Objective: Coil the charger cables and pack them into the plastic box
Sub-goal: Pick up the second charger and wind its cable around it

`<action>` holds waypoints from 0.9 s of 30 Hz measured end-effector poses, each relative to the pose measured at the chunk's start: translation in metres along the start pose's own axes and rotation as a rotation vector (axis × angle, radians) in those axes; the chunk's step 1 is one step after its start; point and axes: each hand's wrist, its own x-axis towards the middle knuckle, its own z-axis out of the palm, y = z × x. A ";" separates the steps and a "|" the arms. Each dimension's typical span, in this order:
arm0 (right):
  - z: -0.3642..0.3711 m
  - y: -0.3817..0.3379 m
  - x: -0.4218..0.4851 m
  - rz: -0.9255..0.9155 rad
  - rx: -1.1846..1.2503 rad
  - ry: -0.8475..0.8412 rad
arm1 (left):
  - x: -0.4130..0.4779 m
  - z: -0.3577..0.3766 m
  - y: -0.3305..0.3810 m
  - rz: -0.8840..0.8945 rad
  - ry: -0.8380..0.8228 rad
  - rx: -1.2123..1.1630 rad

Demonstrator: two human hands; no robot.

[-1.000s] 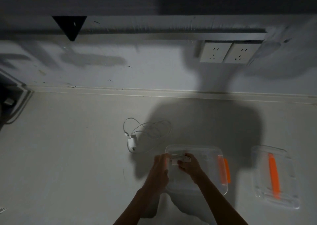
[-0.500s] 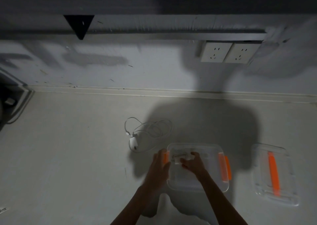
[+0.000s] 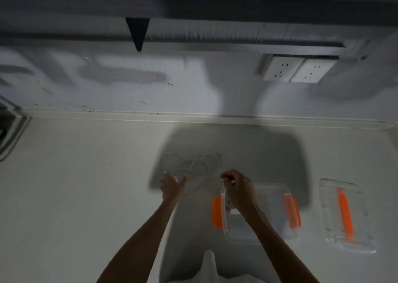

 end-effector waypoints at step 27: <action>0.079 -0.070 -0.002 -0.410 0.236 -0.242 | -0.216 -0.295 0.030 1.053 -0.278 -1.007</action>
